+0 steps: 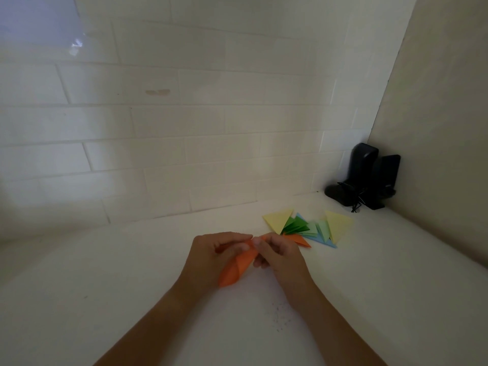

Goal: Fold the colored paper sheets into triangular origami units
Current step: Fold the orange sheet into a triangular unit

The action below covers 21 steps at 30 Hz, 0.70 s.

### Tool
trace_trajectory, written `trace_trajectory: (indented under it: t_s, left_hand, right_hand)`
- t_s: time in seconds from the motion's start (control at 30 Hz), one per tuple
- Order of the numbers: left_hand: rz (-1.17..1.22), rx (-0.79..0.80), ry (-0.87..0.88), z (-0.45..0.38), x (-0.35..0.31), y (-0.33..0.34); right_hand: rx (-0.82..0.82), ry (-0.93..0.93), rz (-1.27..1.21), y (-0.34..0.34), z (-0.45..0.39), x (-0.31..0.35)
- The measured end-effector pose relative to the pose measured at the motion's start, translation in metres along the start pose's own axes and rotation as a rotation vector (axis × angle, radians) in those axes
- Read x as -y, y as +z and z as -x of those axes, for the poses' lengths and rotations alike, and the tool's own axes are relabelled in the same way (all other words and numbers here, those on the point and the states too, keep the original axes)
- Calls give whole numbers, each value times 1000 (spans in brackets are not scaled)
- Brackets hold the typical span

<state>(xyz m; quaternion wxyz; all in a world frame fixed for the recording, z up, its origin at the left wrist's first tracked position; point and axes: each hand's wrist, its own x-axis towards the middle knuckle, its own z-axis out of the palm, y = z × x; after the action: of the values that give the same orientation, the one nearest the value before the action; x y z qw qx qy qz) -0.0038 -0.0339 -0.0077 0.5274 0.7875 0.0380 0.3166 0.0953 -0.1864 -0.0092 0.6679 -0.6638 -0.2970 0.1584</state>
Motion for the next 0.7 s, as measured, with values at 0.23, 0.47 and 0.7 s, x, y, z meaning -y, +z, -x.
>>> trace_trajectory:
  t_s: [0.23,0.47,0.7]
  left_hand:
    - [-19,111,-6,2,-7,0]
    - [65,60,-94,-1,-1,-1]
    - [131,99,-129,-1,3,-1]
  right_hand:
    - [-34,-3,-38,0,1,2]
    - [-88,8,-86,-1,1,4]
    - [-113,15,-115,-1,1,3]
